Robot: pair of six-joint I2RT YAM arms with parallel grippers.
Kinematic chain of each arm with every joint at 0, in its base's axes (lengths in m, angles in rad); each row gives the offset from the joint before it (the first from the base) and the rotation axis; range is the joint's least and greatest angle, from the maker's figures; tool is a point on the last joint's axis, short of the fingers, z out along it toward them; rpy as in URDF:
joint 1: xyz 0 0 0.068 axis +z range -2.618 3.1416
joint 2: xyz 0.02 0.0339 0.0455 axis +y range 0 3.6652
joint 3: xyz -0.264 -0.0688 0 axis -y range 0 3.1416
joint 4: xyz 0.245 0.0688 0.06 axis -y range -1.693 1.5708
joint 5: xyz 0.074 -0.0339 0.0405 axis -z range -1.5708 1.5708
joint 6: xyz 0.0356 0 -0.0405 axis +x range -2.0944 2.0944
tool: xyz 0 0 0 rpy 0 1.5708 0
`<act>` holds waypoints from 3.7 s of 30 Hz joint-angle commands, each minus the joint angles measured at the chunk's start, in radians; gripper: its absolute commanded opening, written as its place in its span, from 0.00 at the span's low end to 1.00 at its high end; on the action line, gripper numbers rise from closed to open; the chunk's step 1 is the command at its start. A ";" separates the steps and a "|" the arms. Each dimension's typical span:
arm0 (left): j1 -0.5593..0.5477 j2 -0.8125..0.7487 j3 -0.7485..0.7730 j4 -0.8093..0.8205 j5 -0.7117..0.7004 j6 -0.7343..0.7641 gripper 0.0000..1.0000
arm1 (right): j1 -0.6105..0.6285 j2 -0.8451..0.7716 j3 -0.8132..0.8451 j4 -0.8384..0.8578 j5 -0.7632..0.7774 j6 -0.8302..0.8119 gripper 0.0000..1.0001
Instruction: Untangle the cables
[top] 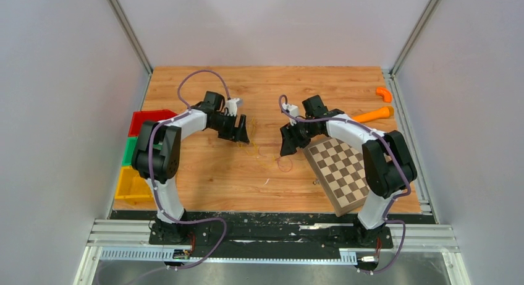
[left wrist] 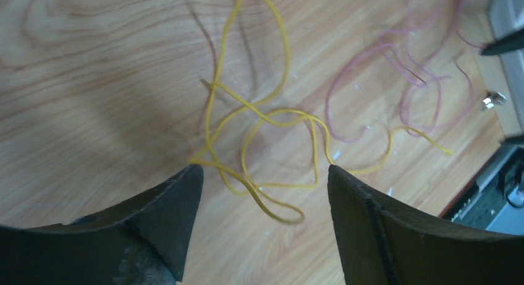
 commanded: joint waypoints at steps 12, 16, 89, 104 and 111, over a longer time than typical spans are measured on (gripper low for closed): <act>0.019 -0.264 0.139 -0.135 -0.041 0.104 0.00 | -0.016 -0.025 0.013 -0.008 0.000 -0.011 0.64; 0.160 -0.439 0.243 -0.329 0.080 0.207 0.00 | -0.016 -0.032 0.011 -0.009 -0.008 -0.014 0.64; 1.001 -0.719 -0.427 -0.326 -0.183 1.264 0.00 | -0.015 -0.038 -0.026 -0.081 -0.002 -0.049 0.64; 0.944 -0.656 -0.036 -0.640 -0.200 1.289 0.00 | -0.017 -0.035 -0.033 -0.082 -0.017 -0.056 0.64; 0.957 -0.725 -0.118 -0.619 -0.231 1.350 0.00 | -0.017 -0.045 -0.037 -0.083 -0.014 -0.061 0.64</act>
